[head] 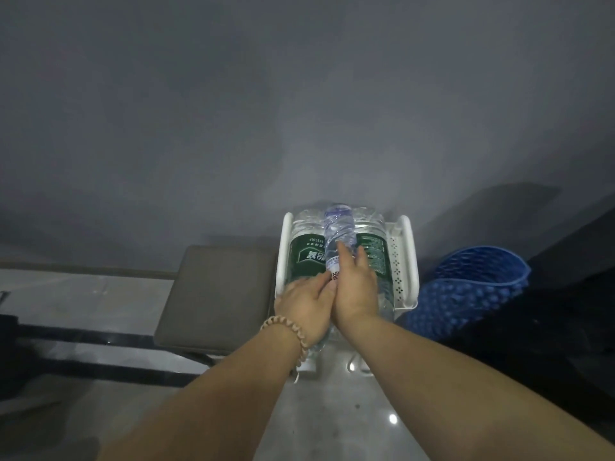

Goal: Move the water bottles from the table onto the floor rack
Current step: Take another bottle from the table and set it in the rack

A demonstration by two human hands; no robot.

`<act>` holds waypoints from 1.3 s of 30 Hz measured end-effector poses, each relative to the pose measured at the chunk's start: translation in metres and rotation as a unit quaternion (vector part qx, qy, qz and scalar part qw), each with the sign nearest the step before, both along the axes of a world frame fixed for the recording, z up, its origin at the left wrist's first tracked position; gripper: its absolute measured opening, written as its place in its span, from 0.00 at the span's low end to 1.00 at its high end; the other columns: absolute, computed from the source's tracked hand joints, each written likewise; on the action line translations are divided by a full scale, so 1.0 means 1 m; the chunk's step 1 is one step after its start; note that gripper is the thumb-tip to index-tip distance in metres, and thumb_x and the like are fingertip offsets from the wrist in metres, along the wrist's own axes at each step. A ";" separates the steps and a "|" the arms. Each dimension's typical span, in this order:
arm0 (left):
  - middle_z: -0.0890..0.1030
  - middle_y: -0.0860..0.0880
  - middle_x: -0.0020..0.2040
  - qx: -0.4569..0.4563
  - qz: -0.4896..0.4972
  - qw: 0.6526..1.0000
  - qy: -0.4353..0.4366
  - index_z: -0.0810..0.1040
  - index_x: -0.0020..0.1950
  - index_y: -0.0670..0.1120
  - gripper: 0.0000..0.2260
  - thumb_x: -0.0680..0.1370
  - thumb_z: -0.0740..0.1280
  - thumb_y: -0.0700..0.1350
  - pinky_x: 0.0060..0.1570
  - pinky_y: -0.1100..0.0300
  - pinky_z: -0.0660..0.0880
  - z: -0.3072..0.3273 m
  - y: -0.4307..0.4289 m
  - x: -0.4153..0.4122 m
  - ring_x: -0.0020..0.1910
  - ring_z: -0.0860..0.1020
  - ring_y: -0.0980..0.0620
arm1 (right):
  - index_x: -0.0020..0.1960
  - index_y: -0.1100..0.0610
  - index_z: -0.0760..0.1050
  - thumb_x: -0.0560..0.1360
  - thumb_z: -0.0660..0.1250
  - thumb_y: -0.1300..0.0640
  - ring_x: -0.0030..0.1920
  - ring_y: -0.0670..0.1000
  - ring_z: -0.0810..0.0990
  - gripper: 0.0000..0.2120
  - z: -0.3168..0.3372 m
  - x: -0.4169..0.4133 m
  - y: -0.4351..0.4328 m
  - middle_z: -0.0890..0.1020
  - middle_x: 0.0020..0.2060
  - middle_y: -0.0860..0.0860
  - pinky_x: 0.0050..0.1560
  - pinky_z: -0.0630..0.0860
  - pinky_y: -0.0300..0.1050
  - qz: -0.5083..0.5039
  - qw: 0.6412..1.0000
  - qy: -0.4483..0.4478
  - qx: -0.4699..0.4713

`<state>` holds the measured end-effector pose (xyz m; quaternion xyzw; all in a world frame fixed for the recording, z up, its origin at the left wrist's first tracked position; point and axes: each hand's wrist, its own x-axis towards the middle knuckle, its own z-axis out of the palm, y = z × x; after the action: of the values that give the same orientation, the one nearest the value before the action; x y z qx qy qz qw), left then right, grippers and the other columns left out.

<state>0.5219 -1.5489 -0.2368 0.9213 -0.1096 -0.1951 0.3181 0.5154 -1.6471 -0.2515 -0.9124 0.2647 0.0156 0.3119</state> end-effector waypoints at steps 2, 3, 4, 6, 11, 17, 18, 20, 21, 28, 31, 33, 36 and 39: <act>0.73 0.54 0.68 -0.003 0.007 1.000 0.006 0.70 0.70 0.58 0.18 0.81 0.53 0.57 0.67 0.53 0.59 -0.003 -0.001 0.001 0.69 0.66 0.51 | 0.76 0.47 0.56 0.78 0.58 0.60 0.71 0.64 0.61 0.29 -0.001 0.002 -0.001 0.55 0.77 0.58 0.69 0.62 0.57 -0.007 1.000 0.006 -0.013; 0.72 0.55 0.69 -0.005 0.013 1.000 0.012 0.69 0.70 0.58 0.18 0.81 0.53 0.57 0.68 0.53 0.57 -0.003 -0.002 0.002 0.70 0.64 0.52 | 0.76 0.48 0.55 0.78 0.59 0.61 0.71 0.64 0.61 0.29 -0.001 0.004 -0.002 0.55 0.77 0.58 0.70 0.61 0.57 -0.002 1.000 0.008 -0.013; 0.71 0.55 0.70 -0.009 0.020 1.000 0.015 0.69 0.70 0.58 0.18 0.81 0.53 0.57 0.68 0.53 0.56 -0.004 -0.003 0.003 0.70 0.64 0.52 | 0.77 0.49 0.55 0.78 0.59 0.61 0.72 0.64 0.60 0.30 0.000 0.006 -0.002 0.56 0.76 0.59 0.70 0.61 0.58 0.009 1.000 0.006 -0.008; 0.70 0.54 0.70 -0.025 0.033 0.999 0.019 0.69 0.70 0.58 0.18 0.81 0.53 0.56 0.67 0.55 0.56 -0.004 -0.005 0.004 0.70 0.65 0.51 | 0.77 0.54 0.56 0.76 0.61 0.63 0.71 0.65 0.60 0.31 0.002 0.008 -0.005 0.58 0.74 0.61 0.68 0.61 0.60 0.034 0.999 -0.002 0.004; 0.71 0.54 0.70 -0.037 0.044 0.998 0.027 0.69 0.70 0.57 0.18 0.81 0.53 0.56 0.67 0.57 0.56 -0.008 -0.008 0.007 0.70 0.64 0.51 | 0.76 0.56 0.57 0.76 0.62 0.64 0.72 0.65 0.59 0.31 0.001 0.012 -0.007 0.58 0.74 0.61 0.69 0.60 0.60 0.037 0.999 -0.002 0.002; 0.70 0.55 0.70 -0.032 0.044 0.998 0.019 0.69 0.70 0.59 0.19 0.81 0.52 0.57 0.66 0.56 0.54 -0.016 -0.009 0.006 0.71 0.61 0.53 | 0.77 0.52 0.55 0.77 0.61 0.63 0.72 0.64 0.58 0.31 -0.007 0.013 -0.005 0.56 0.76 0.59 0.70 0.59 0.59 0.025 0.999 -0.006 -0.021; 0.70 0.56 0.71 -0.031 0.046 0.998 0.017 0.69 0.70 0.59 0.18 0.81 0.52 0.57 0.66 0.57 0.53 -0.017 -0.008 0.006 0.71 0.61 0.54 | 0.77 0.50 0.54 0.78 0.60 0.62 0.72 0.63 0.57 0.30 -0.009 0.013 -0.005 0.55 0.77 0.58 0.70 0.59 0.57 0.016 0.999 -0.003 -0.029; 0.69 0.57 0.71 -0.024 0.044 0.999 0.013 0.68 0.70 0.60 0.19 0.81 0.52 0.58 0.66 0.57 0.53 -0.019 -0.009 0.005 0.71 0.60 0.54 | 0.77 0.49 0.52 0.78 0.60 0.62 0.74 0.60 0.54 0.31 -0.012 0.012 -0.005 0.53 0.77 0.58 0.72 0.57 0.56 0.018 0.998 0.001 -0.056; 0.68 0.58 0.71 -0.018 0.041 0.999 0.012 0.67 0.70 0.61 0.19 0.81 0.51 0.58 0.65 0.56 0.53 -0.020 -0.009 0.005 0.71 0.59 0.55 | 0.77 0.49 0.51 0.78 0.61 0.62 0.75 0.59 0.53 0.32 -0.013 0.012 -0.006 0.53 0.77 0.58 0.73 0.55 0.56 0.027 0.997 0.004 -0.066; 0.65 0.56 0.74 0.024 -0.003 1.000 -0.002 0.64 0.72 0.60 0.21 0.80 0.49 0.60 0.67 0.50 0.55 -0.018 -0.008 0.002 0.73 0.58 0.52 | 0.78 0.47 0.45 0.76 0.62 0.57 0.77 0.58 0.47 0.37 -0.006 0.002 -0.014 0.47 0.78 0.56 0.74 0.49 0.57 0.080 0.993 0.049 -0.079; 0.64 0.53 0.74 0.043 -0.015 0.999 -0.011 0.64 0.73 0.57 0.20 0.81 0.52 0.57 0.68 0.51 0.56 -0.013 -0.006 0.000 0.73 0.59 0.51 | 0.78 0.47 0.45 0.76 0.61 0.54 0.77 0.57 0.47 0.36 0.001 -0.009 -0.018 0.46 0.78 0.55 0.74 0.48 0.57 0.103 0.989 0.058 -0.087; 0.63 0.51 0.75 0.062 -0.021 0.998 -0.010 0.63 0.74 0.55 0.21 0.80 0.54 0.55 0.69 0.53 0.56 -0.010 -0.005 -0.003 0.74 0.58 0.50 | 0.78 0.47 0.46 0.76 0.61 0.51 0.77 0.57 0.47 0.36 0.003 -0.019 -0.021 0.46 0.78 0.54 0.74 0.48 0.57 0.122 0.986 0.060 -0.098; 0.60 0.47 0.76 0.076 -0.051 0.996 0.013 0.61 0.75 0.51 0.22 0.81 0.55 0.53 0.73 0.53 0.52 -0.010 -0.007 -0.007 0.75 0.55 0.48 | 0.78 0.46 0.46 0.76 0.62 0.52 0.77 0.56 0.46 0.36 0.005 -0.031 -0.024 0.47 0.79 0.53 0.74 0.46 0.57 0.161 0.976 0.067 -0.128; 0.59 0.45 0.76 0.084 -0.065 0.994 0.020 0.60 0.75 0.48 0.23 0.81 0.54 0.53 0.73 0.53 0.48 -0.012 -0.011 -0.011 0.76 0.53 0.47 | 0.78 0.48 0.46 0.77 0.60 0.54 0.78 0.55 0.46 0.34 0.005 -0.031 -0.027 0.49 0.78 0.54 0.75 0.45 0.58 0.181 0.968 0.073 -0.158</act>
<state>0.5109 -1.5600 -0.2483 0.9314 -0.1462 -0.2427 0.2286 0.4841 -1.6743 -0.2468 -0.9792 0.1164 0.0966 0.1353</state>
